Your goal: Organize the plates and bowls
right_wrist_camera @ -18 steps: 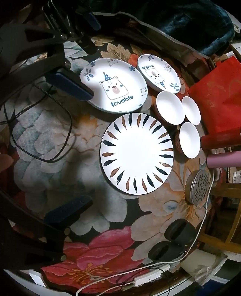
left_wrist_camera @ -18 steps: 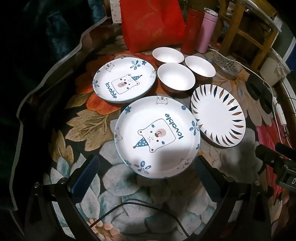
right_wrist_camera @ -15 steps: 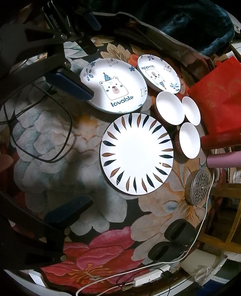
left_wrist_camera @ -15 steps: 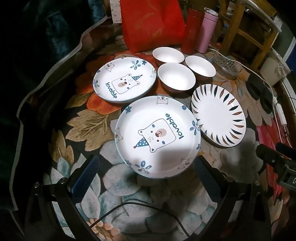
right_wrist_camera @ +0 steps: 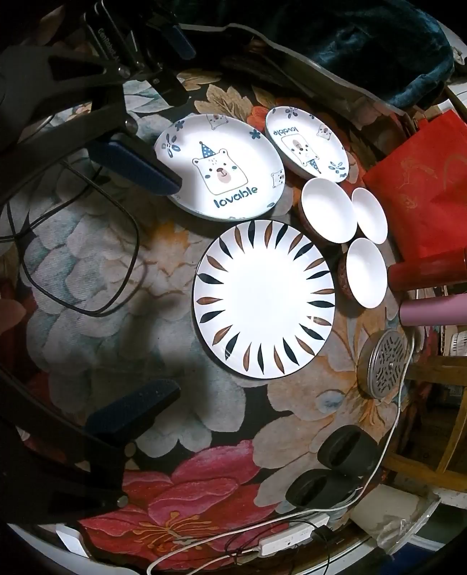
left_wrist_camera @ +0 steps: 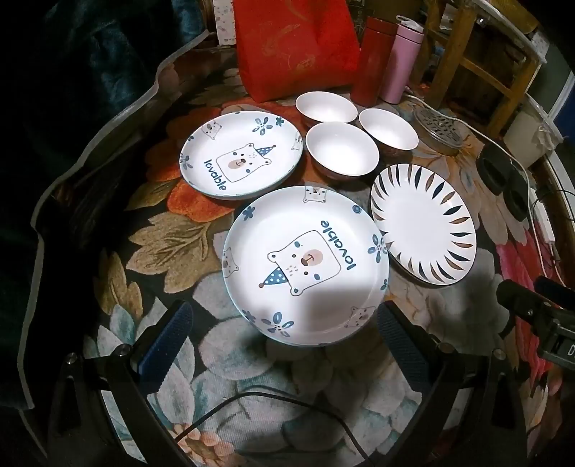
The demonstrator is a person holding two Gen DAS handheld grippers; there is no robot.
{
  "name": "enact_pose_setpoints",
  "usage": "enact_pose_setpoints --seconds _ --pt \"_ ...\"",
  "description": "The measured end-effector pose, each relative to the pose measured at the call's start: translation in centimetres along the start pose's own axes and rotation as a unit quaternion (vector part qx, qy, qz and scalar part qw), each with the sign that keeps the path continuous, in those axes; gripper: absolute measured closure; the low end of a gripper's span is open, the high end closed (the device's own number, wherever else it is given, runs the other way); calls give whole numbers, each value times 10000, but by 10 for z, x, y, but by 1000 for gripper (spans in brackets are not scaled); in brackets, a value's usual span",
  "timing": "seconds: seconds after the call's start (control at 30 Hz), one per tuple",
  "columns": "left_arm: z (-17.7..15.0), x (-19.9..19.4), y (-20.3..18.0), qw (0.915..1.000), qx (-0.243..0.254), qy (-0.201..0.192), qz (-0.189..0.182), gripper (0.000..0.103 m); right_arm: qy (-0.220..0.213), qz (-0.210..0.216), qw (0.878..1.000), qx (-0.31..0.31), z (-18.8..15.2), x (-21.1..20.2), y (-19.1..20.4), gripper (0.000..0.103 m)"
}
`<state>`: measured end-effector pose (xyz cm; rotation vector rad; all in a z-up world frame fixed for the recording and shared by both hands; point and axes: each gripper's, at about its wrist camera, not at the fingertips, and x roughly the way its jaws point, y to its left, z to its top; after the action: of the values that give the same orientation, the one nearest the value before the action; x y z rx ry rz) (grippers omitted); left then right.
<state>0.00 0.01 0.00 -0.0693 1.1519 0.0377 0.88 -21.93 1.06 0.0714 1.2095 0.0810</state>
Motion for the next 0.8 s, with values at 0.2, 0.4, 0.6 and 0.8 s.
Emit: enact_pose_setpoints --seconds 0.2,0.4,0.6,0.8 --pt "0 0 0 10000 -7 4 5 0 -2 0 10000 -2 0 0 0 0" --pt "0 0 0 10000 -5 1 -2 0 0 1 10000 1 -1 1 0 0" --pt "0 0 0 10000 -7 5 -6 0 -2 1 10000 -3 -1 1 0 0" --pt "0 0 0 10000 -9 4 -6 0 2 3 10000 -2 -1 2 0 0"
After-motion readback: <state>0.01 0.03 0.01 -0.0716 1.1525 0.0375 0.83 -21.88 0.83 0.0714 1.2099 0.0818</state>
